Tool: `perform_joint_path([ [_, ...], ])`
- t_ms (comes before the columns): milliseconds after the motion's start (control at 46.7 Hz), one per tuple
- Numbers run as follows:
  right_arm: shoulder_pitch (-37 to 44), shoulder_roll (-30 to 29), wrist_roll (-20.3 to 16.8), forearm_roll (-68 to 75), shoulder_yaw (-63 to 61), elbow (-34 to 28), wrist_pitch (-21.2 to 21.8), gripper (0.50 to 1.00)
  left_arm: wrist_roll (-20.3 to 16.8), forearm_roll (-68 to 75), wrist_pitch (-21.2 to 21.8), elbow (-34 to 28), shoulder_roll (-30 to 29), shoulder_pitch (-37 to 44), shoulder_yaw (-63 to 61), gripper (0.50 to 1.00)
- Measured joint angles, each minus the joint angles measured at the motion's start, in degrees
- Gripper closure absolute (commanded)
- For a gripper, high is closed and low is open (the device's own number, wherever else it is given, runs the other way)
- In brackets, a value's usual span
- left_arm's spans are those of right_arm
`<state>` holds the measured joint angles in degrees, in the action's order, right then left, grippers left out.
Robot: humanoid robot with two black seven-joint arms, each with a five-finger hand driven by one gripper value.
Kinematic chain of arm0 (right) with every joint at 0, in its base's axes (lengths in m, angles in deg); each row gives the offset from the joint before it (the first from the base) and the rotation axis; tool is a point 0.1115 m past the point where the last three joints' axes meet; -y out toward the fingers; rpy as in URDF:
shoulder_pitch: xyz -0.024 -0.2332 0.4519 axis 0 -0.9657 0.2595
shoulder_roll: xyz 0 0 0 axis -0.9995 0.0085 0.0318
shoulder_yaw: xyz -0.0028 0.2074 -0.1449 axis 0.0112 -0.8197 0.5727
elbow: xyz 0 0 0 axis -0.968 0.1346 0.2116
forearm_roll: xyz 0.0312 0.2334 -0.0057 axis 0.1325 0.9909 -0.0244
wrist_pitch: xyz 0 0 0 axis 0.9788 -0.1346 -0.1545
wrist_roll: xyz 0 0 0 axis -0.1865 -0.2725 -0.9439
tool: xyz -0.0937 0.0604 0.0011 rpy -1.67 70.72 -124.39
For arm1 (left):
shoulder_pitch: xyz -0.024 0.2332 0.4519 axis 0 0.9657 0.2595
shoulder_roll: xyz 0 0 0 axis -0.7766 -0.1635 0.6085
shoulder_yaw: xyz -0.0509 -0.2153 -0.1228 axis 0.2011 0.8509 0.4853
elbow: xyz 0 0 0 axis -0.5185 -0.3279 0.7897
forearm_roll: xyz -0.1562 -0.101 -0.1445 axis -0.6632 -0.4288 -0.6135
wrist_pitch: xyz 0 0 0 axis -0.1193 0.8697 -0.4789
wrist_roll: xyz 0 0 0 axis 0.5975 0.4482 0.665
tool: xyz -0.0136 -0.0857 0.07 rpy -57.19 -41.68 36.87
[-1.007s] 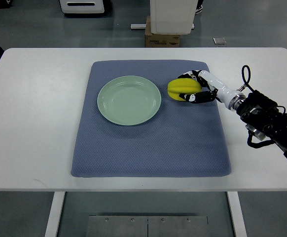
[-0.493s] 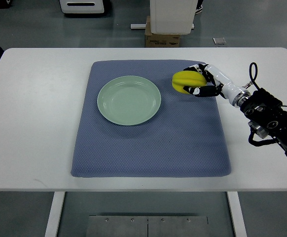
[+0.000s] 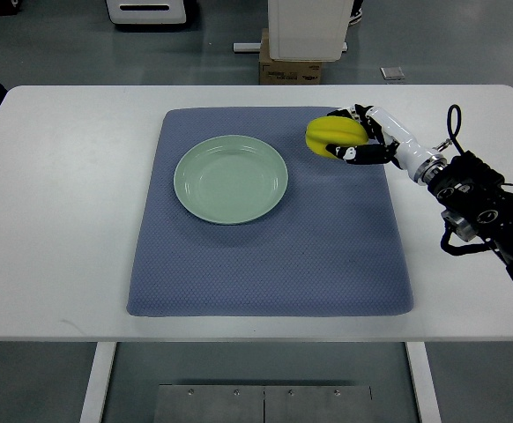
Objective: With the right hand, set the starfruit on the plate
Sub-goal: 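Lift the starfruit with the right hand, then carry the starfruit with the right hand over the green plate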
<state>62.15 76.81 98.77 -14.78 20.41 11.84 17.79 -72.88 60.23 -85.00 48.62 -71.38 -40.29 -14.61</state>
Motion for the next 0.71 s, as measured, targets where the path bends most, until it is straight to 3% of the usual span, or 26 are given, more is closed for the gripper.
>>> perform_joint_path([
  [471, 0.4, -6.5, 0.0, 0.0, -1.1, 0.2, -0.1, 1.0, 0.0, 0.0, 0.0, 0.0, 0.0, 0.0, 0.0, 0.5],
  [707, 0.8, -6.7, 0.0, 0.0, -1.2, 0.4, -0.5, 1.0, 0.0, 0.0, 0.0, 0.0, 0.0, 0.0, 0.0, 0.5],
])
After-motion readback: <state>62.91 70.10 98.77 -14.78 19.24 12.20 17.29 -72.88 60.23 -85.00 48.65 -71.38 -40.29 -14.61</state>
